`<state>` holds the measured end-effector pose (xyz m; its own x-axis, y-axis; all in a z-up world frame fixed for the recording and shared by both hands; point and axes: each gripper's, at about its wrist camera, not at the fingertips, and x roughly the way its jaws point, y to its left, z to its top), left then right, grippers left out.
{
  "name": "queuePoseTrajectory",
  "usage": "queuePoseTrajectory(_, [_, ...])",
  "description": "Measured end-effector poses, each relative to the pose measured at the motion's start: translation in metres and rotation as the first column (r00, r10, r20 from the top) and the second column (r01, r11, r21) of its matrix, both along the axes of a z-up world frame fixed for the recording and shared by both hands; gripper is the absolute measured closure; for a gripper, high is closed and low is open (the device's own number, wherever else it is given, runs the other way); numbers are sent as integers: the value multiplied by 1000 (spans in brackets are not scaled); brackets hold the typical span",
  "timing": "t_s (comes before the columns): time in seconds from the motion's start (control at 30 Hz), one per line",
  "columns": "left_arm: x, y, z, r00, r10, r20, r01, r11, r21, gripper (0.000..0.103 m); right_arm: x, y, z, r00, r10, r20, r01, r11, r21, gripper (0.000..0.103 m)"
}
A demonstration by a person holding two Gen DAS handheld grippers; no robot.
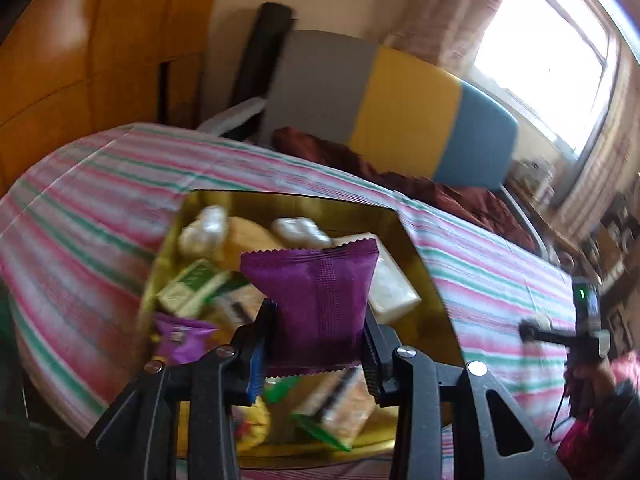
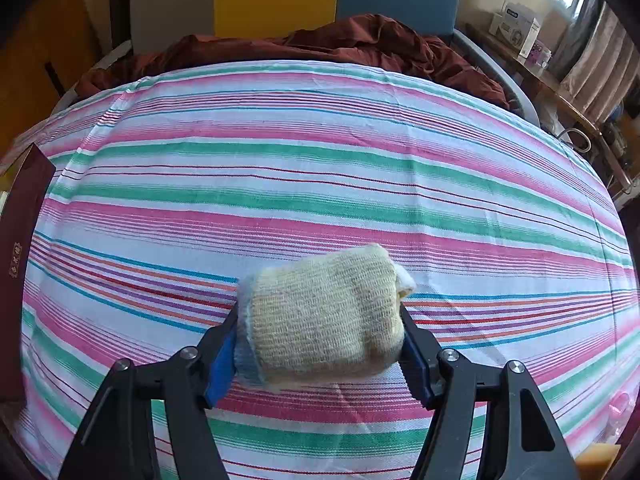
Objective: Organize objects
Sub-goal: 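Carry the purple packet into the gold tray and open the left gripper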
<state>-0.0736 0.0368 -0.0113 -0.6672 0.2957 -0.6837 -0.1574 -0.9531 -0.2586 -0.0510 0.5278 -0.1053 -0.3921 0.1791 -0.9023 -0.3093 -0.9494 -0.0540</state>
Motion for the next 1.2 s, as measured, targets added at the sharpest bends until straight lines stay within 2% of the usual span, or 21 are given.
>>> queuePoseTrajectory(0.07, [-10, -22, -2, 998, 48, 32, -49, 998, 43, 65, -1, 0, 0, 1000, 0, 0, 0, 1000, -1, 34])
queuePoseTrajectory(0.17, [-19, -37, -7, 994, 72, 77, -79, 993, 89, 65, -2, -1, 0, 1000, 3, 1, -3, 1000, 3, 34])
queuePoseTrajectory(0.27, [-28, -41, -13, 992, 61, 108, -72, 992, 102, 65, -2, -1, -1, 1000, 3, 0, -3, 1000, 4, 34])
queuePoseTrajectory(0.37, [-31, -41, -25, 986, 29, 167, -57, 985, 161, 65, -1, -2, -1, 1000, 4, 1, -4, 1000, 8, 34])
queuePoseTrajectory(0.43, [-34, -35, -30, 983, 10, 185, -42, 985, 167, 65, -1, -2, -1, 1000, 7, 1, -7, 1000, 12, 34])
queuePoseTrajectory(0.63, [-38, -7, -47, 973, -46, 226, 23, 994, 103, 65, -1, -1, -1, 1000, 10, 1, -10, 1000, 14, 34])
queuePoseTrajectory(0.7, [-45, 2, -57, 961, -58, 269, 40, 996, 74, 65, -1, -1, -1, 1000, 10, 1, -10, 1000, 14, 34])
queuePoseTrajectory(0.8, [-52, 19, -71, 949, -50, 310, 70, 996, -54, 65, 0, -1, -2, 1000, 11, 2, -11, 1000, 15, 34])
queuePoseTrajectory(0.9, [-52, 33, -72, 961, -65, 270, 109, 983, -150, 65, -1, -1, -2, 1000, 13, 2, -13, 1000, 17, 34])
queuePoseTrajectory(1.03, [-62, 35, -76, 963, -36, 267, 92, 976, -199, 65, 0, -1, -2, 1000, 14, 2, -14, 1000, 18, 34])
queuePoseTrajectory(1.2, [-64, 28, -70, 962, -18, 273, 75, 977, -201, 63, -1, -1, -2, 1000, 14, 3, -14, 1000, 17, 34])
